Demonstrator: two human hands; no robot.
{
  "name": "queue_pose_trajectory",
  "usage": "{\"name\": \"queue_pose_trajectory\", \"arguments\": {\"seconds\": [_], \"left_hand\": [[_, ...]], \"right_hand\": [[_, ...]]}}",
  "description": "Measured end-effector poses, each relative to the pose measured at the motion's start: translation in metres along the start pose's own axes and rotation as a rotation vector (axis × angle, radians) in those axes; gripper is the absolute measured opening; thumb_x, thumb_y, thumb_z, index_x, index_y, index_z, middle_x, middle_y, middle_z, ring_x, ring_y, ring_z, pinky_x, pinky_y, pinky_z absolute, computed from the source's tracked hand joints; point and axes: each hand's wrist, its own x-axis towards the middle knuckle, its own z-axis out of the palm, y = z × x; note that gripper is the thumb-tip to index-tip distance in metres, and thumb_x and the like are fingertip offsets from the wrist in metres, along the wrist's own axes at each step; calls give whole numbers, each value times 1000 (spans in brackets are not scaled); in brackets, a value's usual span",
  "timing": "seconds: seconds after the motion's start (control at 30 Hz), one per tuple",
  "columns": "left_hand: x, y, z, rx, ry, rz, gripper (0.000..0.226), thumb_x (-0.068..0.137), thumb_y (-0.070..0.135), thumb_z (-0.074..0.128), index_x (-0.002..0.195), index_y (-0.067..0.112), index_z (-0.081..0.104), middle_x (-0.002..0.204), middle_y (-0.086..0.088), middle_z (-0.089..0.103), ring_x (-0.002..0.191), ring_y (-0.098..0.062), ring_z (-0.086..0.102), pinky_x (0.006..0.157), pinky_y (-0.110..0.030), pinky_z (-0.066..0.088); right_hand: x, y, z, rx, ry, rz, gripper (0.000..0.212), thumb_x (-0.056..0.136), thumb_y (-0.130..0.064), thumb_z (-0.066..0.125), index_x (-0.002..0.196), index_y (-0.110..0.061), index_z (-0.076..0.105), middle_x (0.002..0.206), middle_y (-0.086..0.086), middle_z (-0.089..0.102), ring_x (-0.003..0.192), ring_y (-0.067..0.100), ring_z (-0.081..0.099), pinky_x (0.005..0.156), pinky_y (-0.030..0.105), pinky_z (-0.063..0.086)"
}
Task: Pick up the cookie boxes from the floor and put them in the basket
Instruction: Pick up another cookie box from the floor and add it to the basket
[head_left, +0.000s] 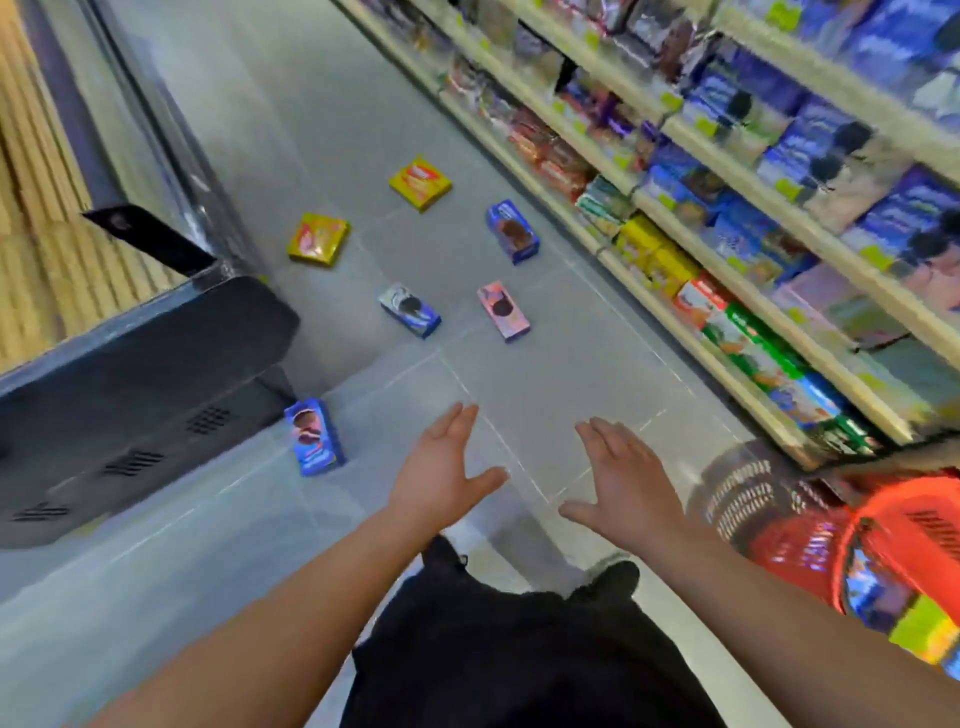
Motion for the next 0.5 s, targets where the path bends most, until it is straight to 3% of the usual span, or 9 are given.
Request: {"name": "queue_pose_trajectory", "arguments": {"seconds": [0.17,0.27,0.5], "left_hand": [[-23,-91,-56,-45,134,-190,88,82,48,67,151,18,21,158,-4,21,145,-19,21,115,-28,17],[-37,-135,-81,-98,214,-343,86,80,47,69,149,19,25,156,-4,28,141,-21,30,112,-31,25],[-49,-199,-105,-216,338,-631,89,78,48,70,149,18,26,156,-3,27,141,-23,29,112,-35,28]], "right_hand": [[52,-107,6,-78,-51,-179,104,76,-63,65,154,-21,12,161,2,13,148,26,13,120,35,13],[83,-165,9,-116,-112,-285,103,76,-61,66,153,-22,13,161,0,13,148,25,13,120,35,15],[157,-245,17,-253,-225,-511,105,75,-62,66,153,-21,10,162,3,11,148,28,11,121,39,14]]}}
